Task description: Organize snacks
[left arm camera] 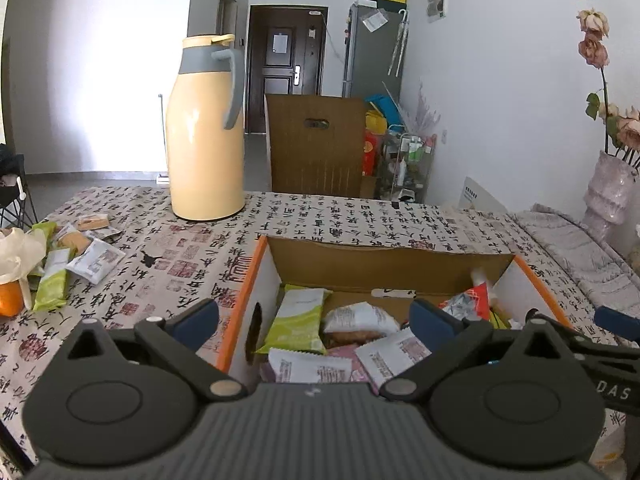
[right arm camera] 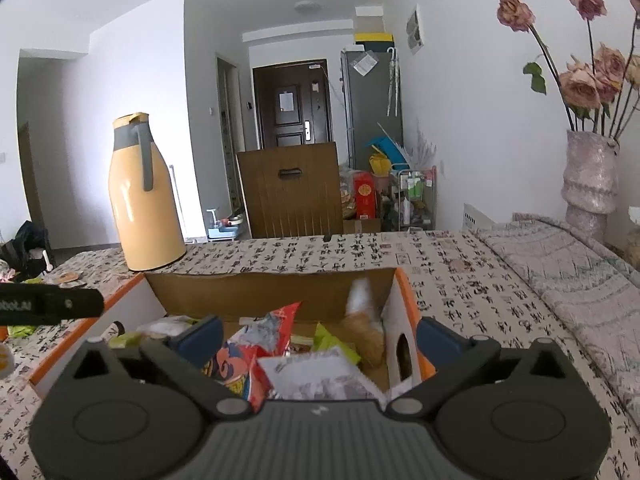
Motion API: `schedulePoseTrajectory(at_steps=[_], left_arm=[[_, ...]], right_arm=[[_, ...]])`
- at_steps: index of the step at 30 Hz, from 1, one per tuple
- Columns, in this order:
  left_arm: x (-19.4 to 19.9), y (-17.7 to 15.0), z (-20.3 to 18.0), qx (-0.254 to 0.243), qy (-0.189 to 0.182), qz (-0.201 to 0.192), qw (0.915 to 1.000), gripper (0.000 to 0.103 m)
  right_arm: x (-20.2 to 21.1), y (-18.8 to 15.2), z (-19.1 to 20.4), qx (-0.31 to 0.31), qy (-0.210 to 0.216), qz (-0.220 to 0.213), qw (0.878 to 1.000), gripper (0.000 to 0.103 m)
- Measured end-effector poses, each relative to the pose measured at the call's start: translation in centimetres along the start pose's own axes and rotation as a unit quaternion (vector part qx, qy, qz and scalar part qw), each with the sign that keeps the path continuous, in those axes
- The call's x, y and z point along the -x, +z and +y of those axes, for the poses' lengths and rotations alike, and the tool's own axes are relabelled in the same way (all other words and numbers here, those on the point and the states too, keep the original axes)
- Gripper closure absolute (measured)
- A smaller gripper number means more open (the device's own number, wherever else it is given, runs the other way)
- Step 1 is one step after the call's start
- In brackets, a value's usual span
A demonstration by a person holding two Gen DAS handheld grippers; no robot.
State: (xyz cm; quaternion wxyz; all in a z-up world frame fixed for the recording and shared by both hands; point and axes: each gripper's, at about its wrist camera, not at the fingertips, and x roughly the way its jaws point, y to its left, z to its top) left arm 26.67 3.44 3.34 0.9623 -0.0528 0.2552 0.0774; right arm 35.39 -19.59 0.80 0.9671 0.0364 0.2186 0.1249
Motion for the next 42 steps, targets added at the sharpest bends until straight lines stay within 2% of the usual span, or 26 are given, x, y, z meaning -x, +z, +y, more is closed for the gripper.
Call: schedulePoseTrajectory(at_steps=[6, 17, 29, 42], left_arm=[[2.9, -1.0, 0.2, -0.008, -0.007, -0.017, 0.9998, 0.000], [9.5, -4.9, 1.0, -0.025, -0.036, -0.045, 0.9980, 0.000], [12.9, -11.1, 2.3, -0.034, -0.052, -0.004, 0.9981, 0.000], [13.2, -14.8, 2.8, -0.033, -0.059, 0.035, 0.9971, 0.000]], right_arm=[[2.6, -0.9, -0.6, -0.010, 0.007, -0.004, 1.000, 0.000], [10.7, -3.9, -0.5, -0.001, 0.020, -0.022, 1.000, 0.000], [16.1, -9.0, -0.3, -0.006, 0.021, 0.013, 1.000, 0.000], [17.9, -12.3, -0.3, -0.016, 0.015, 0.053, 0.998, 0.000]])
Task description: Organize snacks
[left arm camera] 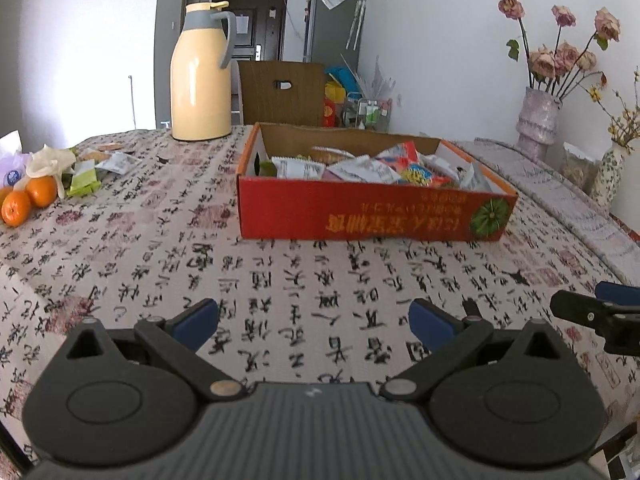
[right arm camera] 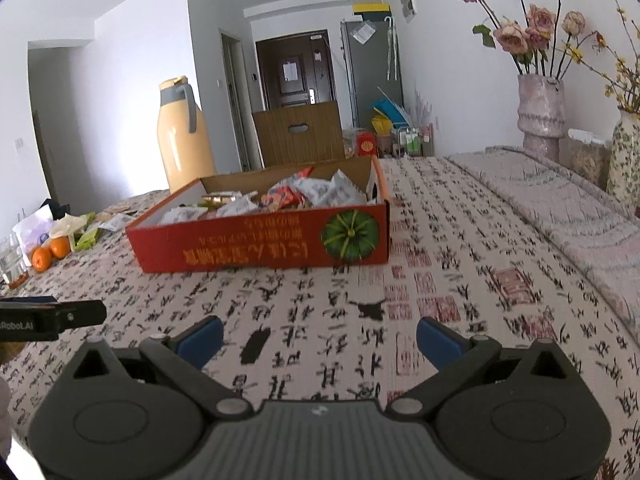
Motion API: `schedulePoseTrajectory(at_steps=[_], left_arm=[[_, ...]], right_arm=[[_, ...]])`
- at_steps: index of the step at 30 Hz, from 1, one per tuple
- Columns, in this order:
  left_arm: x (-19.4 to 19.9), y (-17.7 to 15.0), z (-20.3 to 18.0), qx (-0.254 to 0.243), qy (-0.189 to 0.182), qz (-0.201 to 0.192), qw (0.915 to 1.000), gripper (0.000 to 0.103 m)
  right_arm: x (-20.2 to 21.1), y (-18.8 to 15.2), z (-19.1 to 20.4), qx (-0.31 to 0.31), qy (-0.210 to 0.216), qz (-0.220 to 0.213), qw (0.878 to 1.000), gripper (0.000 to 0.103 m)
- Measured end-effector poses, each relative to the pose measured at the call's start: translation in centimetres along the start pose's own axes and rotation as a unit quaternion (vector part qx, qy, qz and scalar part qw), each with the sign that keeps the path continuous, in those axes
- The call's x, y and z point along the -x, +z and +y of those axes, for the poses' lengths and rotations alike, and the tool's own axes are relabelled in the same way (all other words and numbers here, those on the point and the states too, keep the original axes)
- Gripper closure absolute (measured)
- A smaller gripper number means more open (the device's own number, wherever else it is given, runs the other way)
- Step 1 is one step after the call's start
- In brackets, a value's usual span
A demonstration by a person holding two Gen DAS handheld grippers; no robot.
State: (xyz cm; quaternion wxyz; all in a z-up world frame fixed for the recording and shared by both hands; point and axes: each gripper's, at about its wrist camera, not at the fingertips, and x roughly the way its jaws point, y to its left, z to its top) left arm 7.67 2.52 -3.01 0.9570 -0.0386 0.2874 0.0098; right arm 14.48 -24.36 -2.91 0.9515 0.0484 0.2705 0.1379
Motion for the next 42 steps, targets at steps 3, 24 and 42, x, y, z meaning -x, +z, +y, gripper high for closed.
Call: schedulePoseTrajectory(at_steps=[3, 24, 42], left_arm=[[0.07, -0.26, -0.05, 0.000, -0.002, 0.003, 1.0000, 0.000], [0.48, -0.60, -0.20, -0.001, -0.005, 0.002, 1.0000, 0.000], [0.64, -0.51, -0.22, -0.002, -0.008, -0.001, 1.0000, 0.000]], right_arm=[[-0.01, -0.29, -0.01, -0.002, -0.001, 0.005, 1.000, 0.000], [0.17, -0.51, 0.28, 0.000, 0.002, 0.006, 1.000, 0.000], [0.16, -0.50, 0.31, 0.000, 0.001, 0.006, 1.000, 0.000]])
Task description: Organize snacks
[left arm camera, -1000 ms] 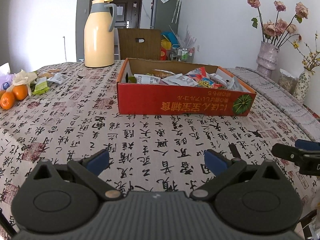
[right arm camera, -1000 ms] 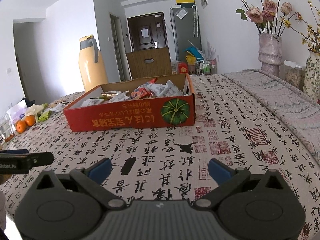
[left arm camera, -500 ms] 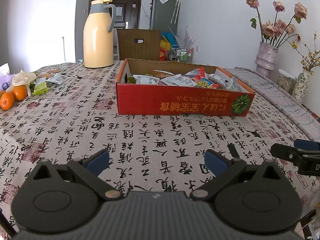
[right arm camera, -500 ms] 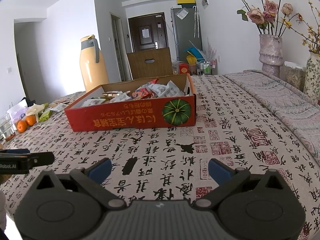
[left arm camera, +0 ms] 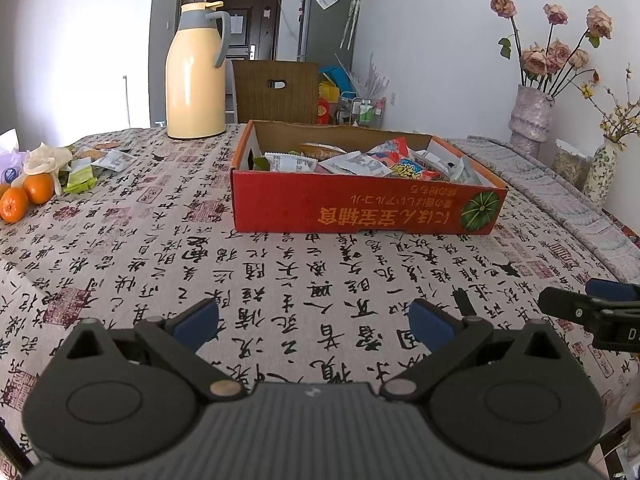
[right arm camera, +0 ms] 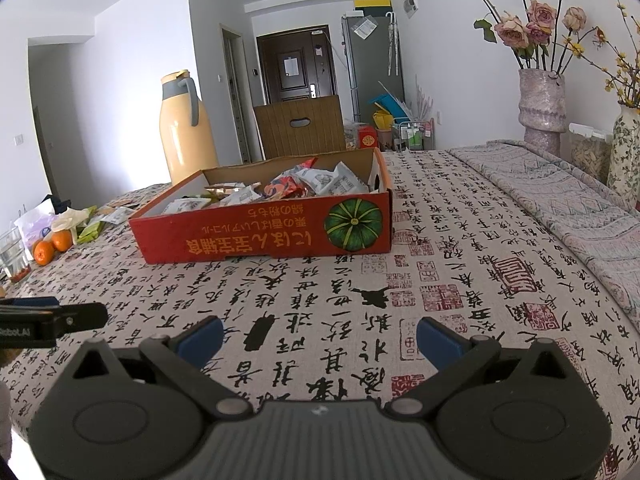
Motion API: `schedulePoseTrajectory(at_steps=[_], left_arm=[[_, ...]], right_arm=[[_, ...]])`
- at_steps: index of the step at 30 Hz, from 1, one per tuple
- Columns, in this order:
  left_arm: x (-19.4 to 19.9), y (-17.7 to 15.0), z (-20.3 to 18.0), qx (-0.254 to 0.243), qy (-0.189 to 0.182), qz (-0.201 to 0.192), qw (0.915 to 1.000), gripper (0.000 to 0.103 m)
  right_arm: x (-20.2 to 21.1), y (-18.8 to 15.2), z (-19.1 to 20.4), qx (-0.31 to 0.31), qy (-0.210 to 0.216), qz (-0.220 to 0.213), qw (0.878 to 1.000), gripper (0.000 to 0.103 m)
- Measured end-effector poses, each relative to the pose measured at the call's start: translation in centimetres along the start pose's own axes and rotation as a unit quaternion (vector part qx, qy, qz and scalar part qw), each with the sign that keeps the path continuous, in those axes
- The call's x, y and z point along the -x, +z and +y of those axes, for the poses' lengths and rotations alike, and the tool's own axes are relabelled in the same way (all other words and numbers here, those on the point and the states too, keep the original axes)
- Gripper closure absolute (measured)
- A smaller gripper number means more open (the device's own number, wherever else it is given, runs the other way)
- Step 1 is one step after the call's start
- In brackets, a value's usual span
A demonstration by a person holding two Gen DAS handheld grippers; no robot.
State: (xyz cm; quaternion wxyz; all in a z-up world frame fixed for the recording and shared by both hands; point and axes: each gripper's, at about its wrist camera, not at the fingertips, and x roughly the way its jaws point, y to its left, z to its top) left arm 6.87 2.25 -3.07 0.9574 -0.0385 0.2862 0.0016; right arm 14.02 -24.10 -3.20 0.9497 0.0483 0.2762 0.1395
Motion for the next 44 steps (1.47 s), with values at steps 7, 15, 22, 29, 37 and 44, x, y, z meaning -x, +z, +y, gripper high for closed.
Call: schedulePoseTrajectory(at_steps=[7, 15, 22, 29, 37, 44], left_arm=[[0.03, 0.02, -0.04, -0.001, 0.000, -0.001, 1.0000, 0.000], [0.17, 0.02, -0.21, -0.002, -0.001, -0.002, 1.0000, 0.000], [0.17, 0.00, -0.26, -0.002, -0.001, -0.002, 1.0000, 0.000], [0.29, 0.04, -0.26, -0.003, -0.003, -0.004, 1.0000, 0.000], [0.33, -0.07, -0.09, -0.002, -0.004, -0.006, 1.0000, 0.000], [0.13, -0.12, -0.14, -0.003, -0.008, -0.005, 0.9999, 0.000]], right_arm=[[0.04, 0.02, 0.04, 0.000, 0.000, 0.000, 1.000, 0.000], [0.05, 0.02, 0.06, 0.000, 0.000, 0.000, 1.000, 0.000], [0.05, 0.01, 0.07, 0.000, 0.000, 0.000, 1.000, 0.000], [0.05, -0.01, 0.08, 0.001, 0.000, 0.000, 1.000, 0.000], [0.05, -0.02, 0.08, 0.001, 0.000, 0.000, 1.000, 0.000], [0.12, -0.01, 0.29, 0.001, 0.001, 0.001, 1.000, 0.000]])
